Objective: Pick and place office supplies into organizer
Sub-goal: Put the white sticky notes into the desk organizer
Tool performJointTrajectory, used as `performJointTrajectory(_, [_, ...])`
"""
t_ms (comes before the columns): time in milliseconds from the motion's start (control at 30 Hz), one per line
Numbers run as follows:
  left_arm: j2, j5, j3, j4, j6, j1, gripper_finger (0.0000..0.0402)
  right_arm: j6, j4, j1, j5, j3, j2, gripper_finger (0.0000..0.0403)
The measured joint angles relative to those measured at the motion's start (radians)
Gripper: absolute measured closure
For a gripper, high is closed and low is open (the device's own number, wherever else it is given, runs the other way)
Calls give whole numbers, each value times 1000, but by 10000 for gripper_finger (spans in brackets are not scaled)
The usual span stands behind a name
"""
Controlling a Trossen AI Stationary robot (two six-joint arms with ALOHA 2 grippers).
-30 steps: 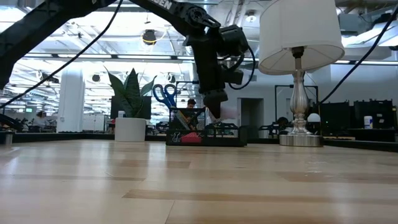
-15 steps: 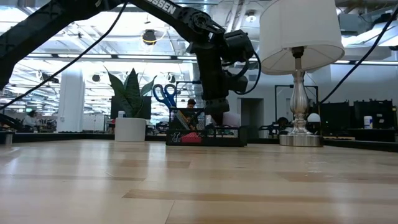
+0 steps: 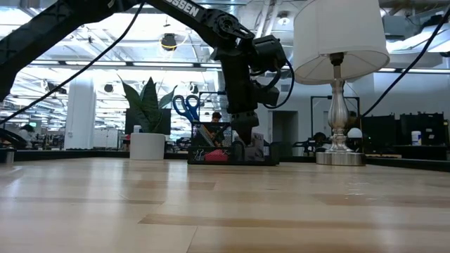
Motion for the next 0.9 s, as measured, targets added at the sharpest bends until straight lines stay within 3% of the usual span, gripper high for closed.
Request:
performJointTrajectory(533, [0,-157,0,-19,30,-47,218,0,3,0,0,0,0,285])
performJointTrajectory(900, [0,-156,32,-47,47,-128,218,0,7,0,0,0,0,285])
